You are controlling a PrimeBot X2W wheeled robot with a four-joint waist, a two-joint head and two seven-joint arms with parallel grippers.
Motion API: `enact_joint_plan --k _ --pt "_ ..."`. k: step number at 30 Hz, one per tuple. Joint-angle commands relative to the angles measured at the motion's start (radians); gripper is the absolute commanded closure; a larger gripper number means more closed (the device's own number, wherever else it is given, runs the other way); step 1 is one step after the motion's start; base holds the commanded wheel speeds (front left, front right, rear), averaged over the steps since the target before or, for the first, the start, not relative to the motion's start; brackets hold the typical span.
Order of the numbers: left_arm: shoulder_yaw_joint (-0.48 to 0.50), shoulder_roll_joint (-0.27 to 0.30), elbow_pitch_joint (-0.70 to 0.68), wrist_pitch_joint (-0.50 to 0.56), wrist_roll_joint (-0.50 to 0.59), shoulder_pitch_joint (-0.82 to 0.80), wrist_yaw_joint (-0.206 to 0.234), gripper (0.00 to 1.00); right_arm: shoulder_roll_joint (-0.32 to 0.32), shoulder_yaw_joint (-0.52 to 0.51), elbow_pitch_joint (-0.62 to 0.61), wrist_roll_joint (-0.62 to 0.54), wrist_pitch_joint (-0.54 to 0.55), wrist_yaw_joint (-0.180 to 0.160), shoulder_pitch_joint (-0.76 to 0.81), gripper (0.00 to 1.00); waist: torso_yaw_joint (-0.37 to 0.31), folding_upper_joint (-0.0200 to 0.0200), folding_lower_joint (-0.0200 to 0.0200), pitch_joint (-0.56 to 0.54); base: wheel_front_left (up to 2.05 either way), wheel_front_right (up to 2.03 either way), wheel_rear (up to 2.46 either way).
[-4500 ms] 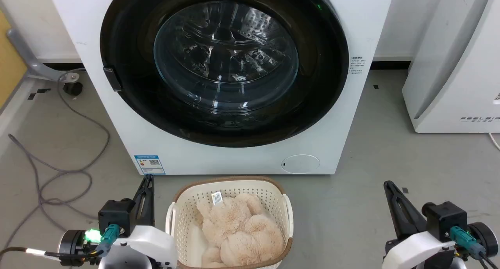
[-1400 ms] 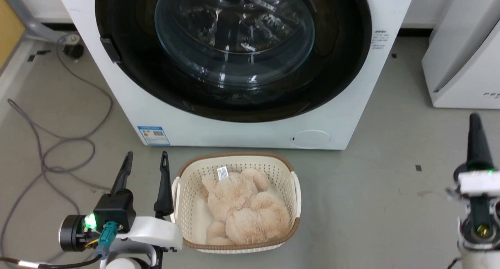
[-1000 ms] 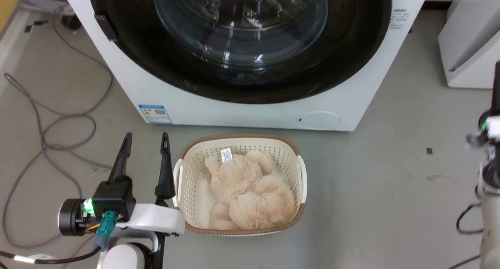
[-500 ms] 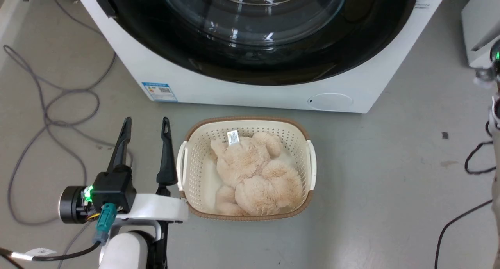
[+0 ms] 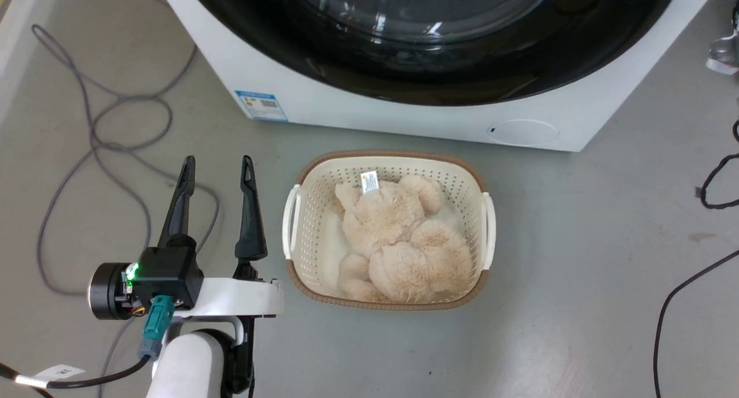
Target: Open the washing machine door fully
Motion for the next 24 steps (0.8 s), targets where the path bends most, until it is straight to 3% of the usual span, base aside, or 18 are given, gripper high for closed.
enact_joint_plan --k 1,13,24 --pt "-0.007 0.001 -0.005 -0.011 -0.006 -0.021 0.006 0.00 -0.016 0.011 0.033 0.031 0.013 0.001 -0.047 1.00 0.010 0.0000 -0.0001 0.010 0.00 0.00 0.00" --pt "-0.026 0.001 -0.007 -0.036 -0.015 -0.048 0.024 0.00 -0.045 0.115 0.083 0.157 0.144 0.001 -0.132 1.00 0.035 0.0000 -0.0001 0.048 0.00 0.00 0.00" --pt "-0.025 0.001 0.000 -0.038 -0.014 -0.046 0.023 0.00 -0.074 0.184 -0.007 0.240 0.366 0.001 -0.052 1.00 0.029 0.0000 -0.0001 0.035 0.00 0.00 0.00"
